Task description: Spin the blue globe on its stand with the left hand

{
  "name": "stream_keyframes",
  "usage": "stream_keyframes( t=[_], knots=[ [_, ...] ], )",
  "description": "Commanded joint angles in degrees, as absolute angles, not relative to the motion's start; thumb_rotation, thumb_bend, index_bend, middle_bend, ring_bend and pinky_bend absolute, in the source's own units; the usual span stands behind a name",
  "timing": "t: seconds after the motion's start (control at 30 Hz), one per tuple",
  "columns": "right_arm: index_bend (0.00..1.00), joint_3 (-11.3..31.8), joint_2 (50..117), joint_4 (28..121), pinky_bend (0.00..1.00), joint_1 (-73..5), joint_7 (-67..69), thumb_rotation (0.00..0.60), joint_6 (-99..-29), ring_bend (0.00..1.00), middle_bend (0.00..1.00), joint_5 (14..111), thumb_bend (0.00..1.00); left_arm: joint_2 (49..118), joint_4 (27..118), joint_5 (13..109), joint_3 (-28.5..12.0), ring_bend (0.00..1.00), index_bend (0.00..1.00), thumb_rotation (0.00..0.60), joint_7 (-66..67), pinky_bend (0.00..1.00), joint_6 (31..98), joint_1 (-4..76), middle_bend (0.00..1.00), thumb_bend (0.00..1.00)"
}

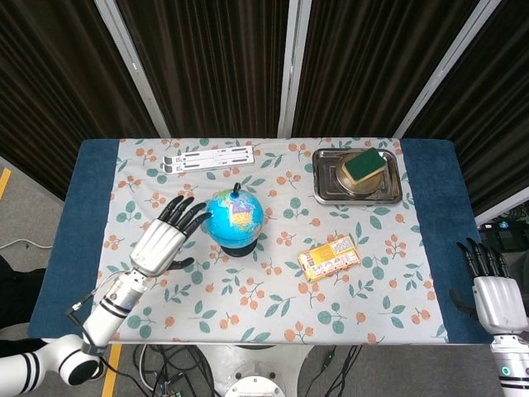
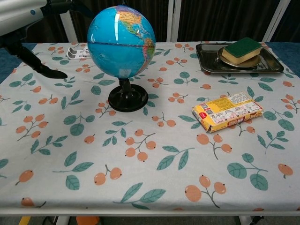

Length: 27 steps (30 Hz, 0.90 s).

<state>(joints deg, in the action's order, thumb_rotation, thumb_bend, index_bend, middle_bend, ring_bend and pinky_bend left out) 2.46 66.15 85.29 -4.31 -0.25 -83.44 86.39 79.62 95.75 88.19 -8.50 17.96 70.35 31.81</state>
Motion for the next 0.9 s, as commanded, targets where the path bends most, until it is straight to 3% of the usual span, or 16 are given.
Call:
stream_keyframes(
  t=[0.03,0.3,0.57,0.9],
  knots=[
    [0.00,2.48,66.13,85.34,0.00,-4.31,-0.30,0.600,-83.45,0.00,0.00,86.39,0.22,79.20,95.69,87.39,-8.78,0.00,0.15,0.600,18.39,0.08,70.70,31.53,0.10,0.04],
    [0.00,2.50,66.04,85.48,0.00,-4.27,-0.46,0.600,-83.56,0.00,0.00,86.39,0.22,78.67,96.17,86.35,-9.11,0.00,0.15,0.600,18.33,0.08,71.58,31.24,0.10,0.04],
    [0.00,2.46,66.11,85.41,0.00,-4.30,-0.33,0.600,-83.38,0.00,0.00,86.33,0.22,79.41,98.12,94.68,-8.37,0.00,0.15,0.600,15.66,0.08,73.88,33.29,0.10,0.04],
    [0.00,2.51,66.30,84.60,0.00,-4.36,0.71,0.600,-83.03,0.00,0.00,86.06,0.22,81.84,97.45,94.80,-7.52,0.00,0.15,0.600,15.33,0.08,69.34,36.27,0.10,0.04]
  ],
)
